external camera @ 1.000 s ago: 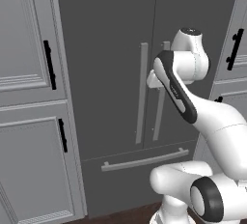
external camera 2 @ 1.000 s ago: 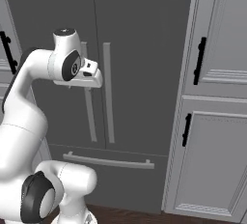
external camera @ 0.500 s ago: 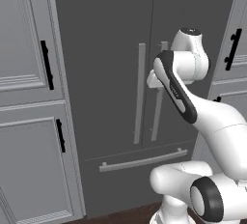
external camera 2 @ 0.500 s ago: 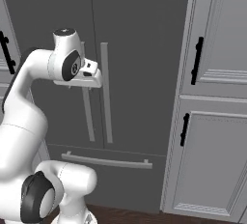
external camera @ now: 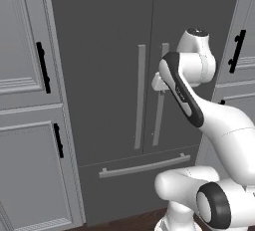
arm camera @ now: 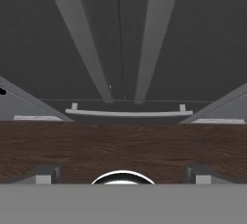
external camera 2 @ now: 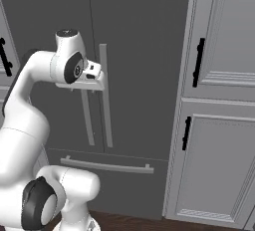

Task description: Take the strawberry from the fridge and place it on top of the pancake, located on the dining counter.

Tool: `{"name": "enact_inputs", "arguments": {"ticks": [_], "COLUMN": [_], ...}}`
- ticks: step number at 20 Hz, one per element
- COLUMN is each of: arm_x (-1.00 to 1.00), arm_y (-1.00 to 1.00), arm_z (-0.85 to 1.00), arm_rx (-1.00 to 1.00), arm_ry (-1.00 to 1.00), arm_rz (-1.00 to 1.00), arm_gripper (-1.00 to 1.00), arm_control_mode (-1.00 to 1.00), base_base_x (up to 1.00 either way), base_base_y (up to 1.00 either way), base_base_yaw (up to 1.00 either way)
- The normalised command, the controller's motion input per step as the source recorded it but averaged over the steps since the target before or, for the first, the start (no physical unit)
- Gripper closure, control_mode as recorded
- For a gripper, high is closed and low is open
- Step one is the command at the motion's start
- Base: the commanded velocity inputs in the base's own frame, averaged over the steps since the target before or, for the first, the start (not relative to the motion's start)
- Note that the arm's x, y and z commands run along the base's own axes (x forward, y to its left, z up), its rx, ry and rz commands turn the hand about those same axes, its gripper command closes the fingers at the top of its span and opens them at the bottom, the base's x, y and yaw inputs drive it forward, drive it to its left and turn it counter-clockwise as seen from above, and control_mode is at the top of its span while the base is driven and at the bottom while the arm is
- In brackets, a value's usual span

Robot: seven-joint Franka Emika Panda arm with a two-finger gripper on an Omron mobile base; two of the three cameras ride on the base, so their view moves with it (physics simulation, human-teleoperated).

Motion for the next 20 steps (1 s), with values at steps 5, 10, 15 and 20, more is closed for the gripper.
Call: {"name": "enact_inputs", "arguments": {"ticks": [5, 10, 15, 20], "arm_x": [0.23, 0.38, 0.22, 0.38], "arm_y": [-0.04, -0.21, -0.02, -0.05], "arm_z": [-0.14, -0.24, -0.13, -0.05], "arm_rx": [0.00, 0.00, -0.01, 0.00], "arm_ry": [-0.04, -0.17, -0.20, -0.05], "arm_rz": [0.00, 0.00, -0.03, -0.01], "arm_gripper": [-1.00, -1.00, -1.00, -1.00], "arm_control_mode": [-1.00, -1.00, -1.00, -1.00], "base_base_x": [0.00, 0.00, 0.00, 0.00], "base_base_y": [0.00, 0.00, 0.00, 0.00], "base_base_yaw": [0.00, 0.00, 0.00, 0.00]}}
